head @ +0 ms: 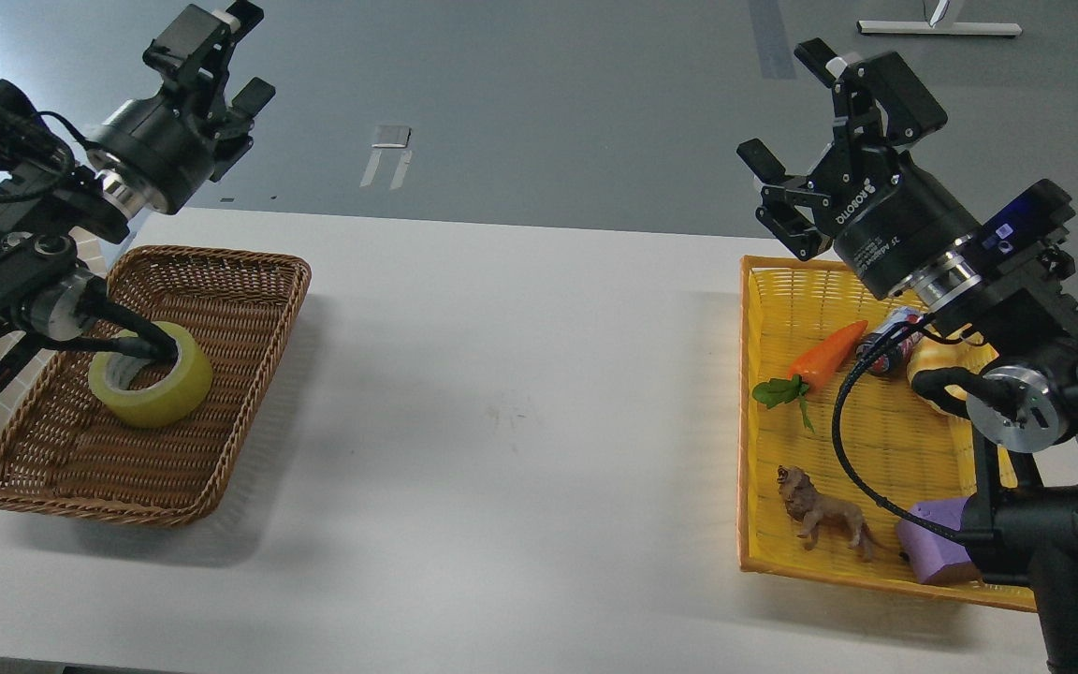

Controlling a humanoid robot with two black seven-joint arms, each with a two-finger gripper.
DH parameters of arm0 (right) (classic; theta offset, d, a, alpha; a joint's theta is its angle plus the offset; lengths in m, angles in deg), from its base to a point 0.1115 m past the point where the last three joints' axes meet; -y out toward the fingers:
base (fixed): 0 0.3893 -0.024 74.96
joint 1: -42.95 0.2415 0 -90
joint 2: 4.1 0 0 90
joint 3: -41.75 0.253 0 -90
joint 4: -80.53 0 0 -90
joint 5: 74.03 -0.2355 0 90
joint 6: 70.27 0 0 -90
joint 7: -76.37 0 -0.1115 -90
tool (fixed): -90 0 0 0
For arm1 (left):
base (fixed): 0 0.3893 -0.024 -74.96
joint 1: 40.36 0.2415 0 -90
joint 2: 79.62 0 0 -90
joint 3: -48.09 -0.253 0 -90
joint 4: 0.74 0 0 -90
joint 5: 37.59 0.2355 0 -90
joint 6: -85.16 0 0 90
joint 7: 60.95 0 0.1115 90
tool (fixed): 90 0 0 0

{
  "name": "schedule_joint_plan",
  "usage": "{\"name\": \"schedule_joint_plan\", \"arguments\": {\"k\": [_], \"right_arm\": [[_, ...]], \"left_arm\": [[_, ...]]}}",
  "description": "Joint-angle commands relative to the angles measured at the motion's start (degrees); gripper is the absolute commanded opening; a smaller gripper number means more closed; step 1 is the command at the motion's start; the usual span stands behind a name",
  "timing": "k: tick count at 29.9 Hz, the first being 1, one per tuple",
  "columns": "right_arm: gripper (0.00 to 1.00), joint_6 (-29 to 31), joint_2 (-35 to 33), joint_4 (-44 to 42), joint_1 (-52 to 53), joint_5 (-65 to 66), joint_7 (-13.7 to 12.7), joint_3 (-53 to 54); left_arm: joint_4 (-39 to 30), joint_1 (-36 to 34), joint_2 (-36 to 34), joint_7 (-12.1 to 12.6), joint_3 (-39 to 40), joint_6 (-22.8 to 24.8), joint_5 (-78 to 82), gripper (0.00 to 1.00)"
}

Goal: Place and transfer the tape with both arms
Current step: 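Open the left gripper and raise it away from the tray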

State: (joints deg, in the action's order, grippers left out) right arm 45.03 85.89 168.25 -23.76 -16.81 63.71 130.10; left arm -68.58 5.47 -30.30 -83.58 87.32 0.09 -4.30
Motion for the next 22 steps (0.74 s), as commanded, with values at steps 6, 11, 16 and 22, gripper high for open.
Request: {"name": "schedule_joint_plan", "arguments": {"k": [6,11,16,22], "right_arm": [[1.00,-0.52,0.01,-1.15,4.58,0.00,-0.09,0.33],[1.00,-0.52,0.01,-1.15,5.37,0.00,0.00,0.33],[1.00,-0.52,0.01,-0.97,6.95,0.00,0.26,0.51],[1.00,-0.52,0.01,-1.32,8.62,0.00,0.26,-0.02]], "left_arm": [[-7.23,0.93,12.73,6.64,12.18,2.89,-3.41,0.98],[-7.23,1.10,18.88,7.43,16.13,2.89,-3.50,0.98],[-7.75,6.36,25.47,8.83,23.07,3.15,-3.58,0.98],[-10.12,8.49,28.02,8.48,25.10,3.68,-3.58,0.98]]}}
